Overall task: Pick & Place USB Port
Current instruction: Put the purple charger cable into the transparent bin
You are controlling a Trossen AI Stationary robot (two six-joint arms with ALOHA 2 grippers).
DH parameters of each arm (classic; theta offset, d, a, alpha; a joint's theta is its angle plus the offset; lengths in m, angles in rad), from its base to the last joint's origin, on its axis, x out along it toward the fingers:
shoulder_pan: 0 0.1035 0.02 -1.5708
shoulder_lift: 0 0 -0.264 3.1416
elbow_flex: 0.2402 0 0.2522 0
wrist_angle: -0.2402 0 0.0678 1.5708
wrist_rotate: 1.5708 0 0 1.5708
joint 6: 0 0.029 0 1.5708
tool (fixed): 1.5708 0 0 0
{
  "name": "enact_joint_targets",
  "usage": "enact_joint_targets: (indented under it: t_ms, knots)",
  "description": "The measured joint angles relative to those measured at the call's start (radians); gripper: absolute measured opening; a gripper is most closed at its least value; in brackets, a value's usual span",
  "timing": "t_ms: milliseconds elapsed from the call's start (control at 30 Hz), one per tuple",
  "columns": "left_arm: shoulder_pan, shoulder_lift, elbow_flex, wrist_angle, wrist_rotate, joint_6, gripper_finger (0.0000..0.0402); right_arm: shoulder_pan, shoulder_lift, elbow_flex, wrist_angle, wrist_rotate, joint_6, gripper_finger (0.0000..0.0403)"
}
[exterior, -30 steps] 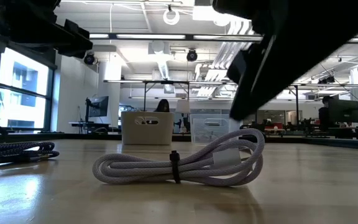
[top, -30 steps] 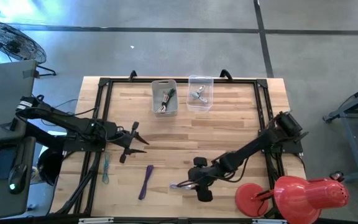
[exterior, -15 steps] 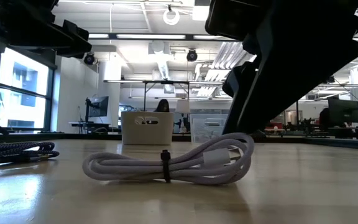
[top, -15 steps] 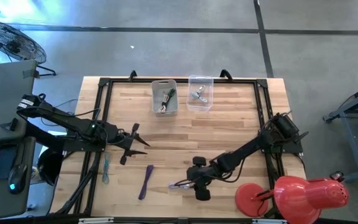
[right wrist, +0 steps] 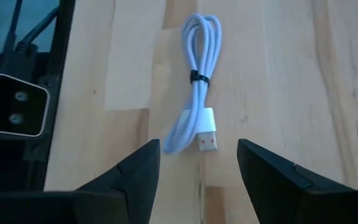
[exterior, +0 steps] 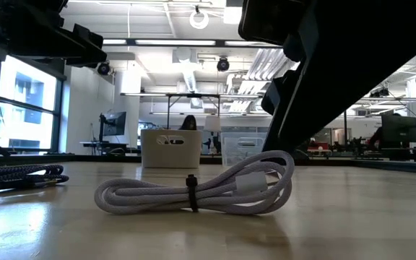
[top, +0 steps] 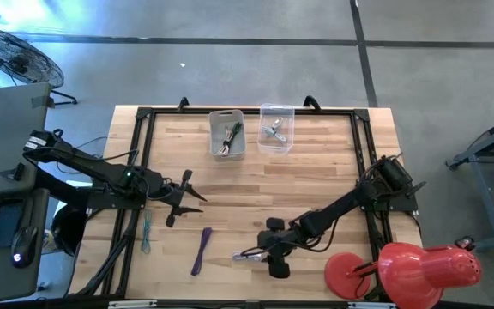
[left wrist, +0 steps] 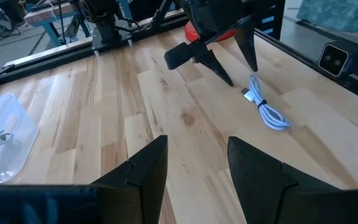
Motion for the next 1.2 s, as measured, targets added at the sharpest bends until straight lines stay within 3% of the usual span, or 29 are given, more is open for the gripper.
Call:
enact_joint_targets:
  t_ms: [833, 1200]
  knots:
    - [0.000, 0.000, 0.000, 0.000, 0.001, 0.000, 0.0163, 0.000, 0.001, 0.000, 0.044, -0.013, -0.002, 0.0207]
    - [0.000, 0.007, 0.001, -0.013, 0.001, -0.001, 0.0163, -0.022, 0.100, 0.002, 0.144, -0.084, -0.007, 0.0206]
